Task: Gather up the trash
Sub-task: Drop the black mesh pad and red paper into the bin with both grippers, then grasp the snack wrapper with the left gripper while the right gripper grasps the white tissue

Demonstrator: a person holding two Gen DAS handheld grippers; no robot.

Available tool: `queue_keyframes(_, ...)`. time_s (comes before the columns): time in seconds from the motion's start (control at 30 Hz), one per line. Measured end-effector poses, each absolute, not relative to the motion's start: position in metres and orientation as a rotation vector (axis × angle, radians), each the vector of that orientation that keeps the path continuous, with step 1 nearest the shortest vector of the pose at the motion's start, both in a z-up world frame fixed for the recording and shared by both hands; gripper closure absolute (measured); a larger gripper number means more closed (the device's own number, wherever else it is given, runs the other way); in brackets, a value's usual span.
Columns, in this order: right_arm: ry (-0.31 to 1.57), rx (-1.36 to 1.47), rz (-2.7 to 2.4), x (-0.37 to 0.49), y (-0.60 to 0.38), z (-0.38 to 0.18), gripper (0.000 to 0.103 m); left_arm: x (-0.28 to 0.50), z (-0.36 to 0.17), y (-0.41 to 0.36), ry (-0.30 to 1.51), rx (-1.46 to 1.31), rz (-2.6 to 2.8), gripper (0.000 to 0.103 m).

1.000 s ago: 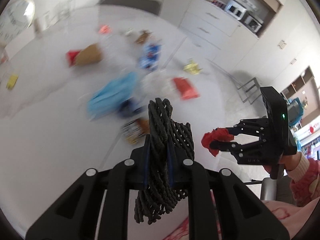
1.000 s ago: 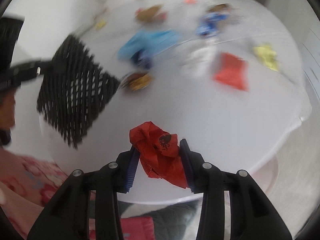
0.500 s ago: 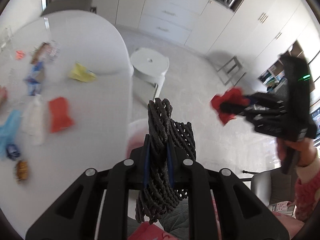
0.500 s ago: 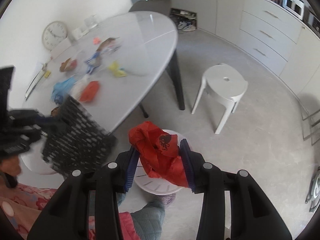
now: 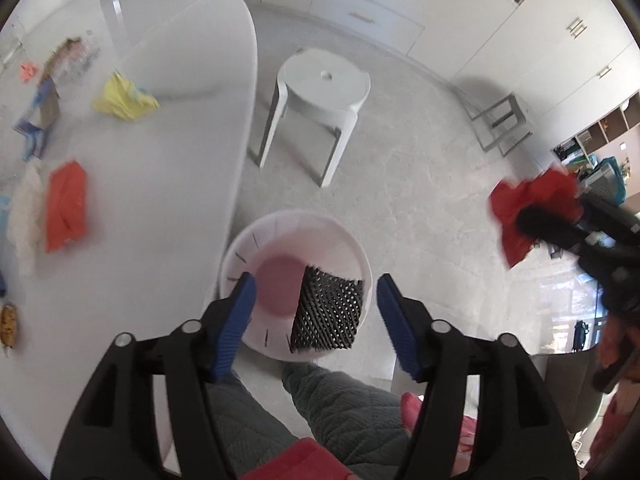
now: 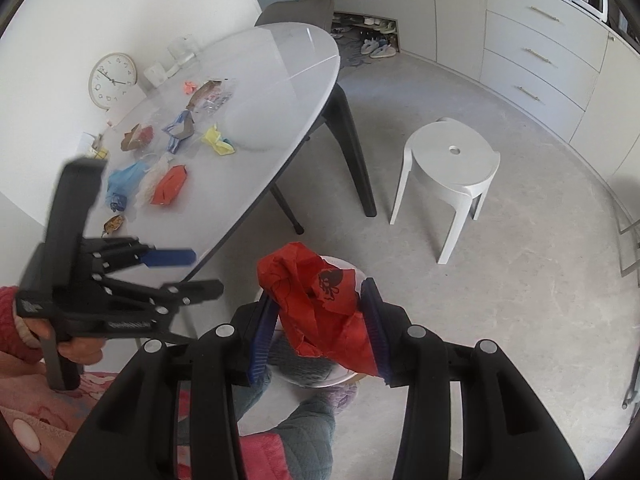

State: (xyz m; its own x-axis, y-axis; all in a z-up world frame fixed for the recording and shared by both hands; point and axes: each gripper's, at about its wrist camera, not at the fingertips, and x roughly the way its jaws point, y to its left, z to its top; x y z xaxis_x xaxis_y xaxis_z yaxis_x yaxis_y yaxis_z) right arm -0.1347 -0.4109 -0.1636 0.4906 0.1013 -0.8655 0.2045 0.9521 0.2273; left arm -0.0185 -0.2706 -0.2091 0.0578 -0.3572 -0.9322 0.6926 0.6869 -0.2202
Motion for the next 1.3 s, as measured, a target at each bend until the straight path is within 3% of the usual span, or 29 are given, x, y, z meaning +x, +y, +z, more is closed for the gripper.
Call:
queue_keyframes(0.2, 1.097, 0.301, -0.024, -0.126, -0.383, -0.178, 0.058, -0.004, -0.136, -0.228, 1.093, 0.288, -0.735, 0.008)
queue_keyframes(0.23, 1.113, 0.293, -0.025, -0.123, -0.377, -0.183, 0.053, -0.002, -0.127, -0.218, 1.074, 0.278, -0.721, 0.008)
queue_keyframes(0.37, 1.165, 0.247, -0.051, -0.111, -0.354, -0.195, 0.008, 0.012, -0.100, -0.175, 1.031, 0.242, -0.638, 0.008)
queue_keyframes(0.43, 1.169, 0.218, -0.090, -0.104, -0.346, -0.195, 0.003, 0.020, -0.093, -0.155, 1.028, 0.223, -0.599, 0.008)
queue_keyframes(0.8, 1.062, 0.216, -0.094, -0.051, -0.318, -0.152, 0.003, 0.060, -0.093, -0.053, 1.057, 0.020, -0.405, 0.008)
queue_keyframes(1.3, 1.024, 0.162, 0.000, 0.010, -0.257, -0.134, 0.003, 0.100, -0.117, 0.016, 1.041, 0.054, -0.299, 0.008)
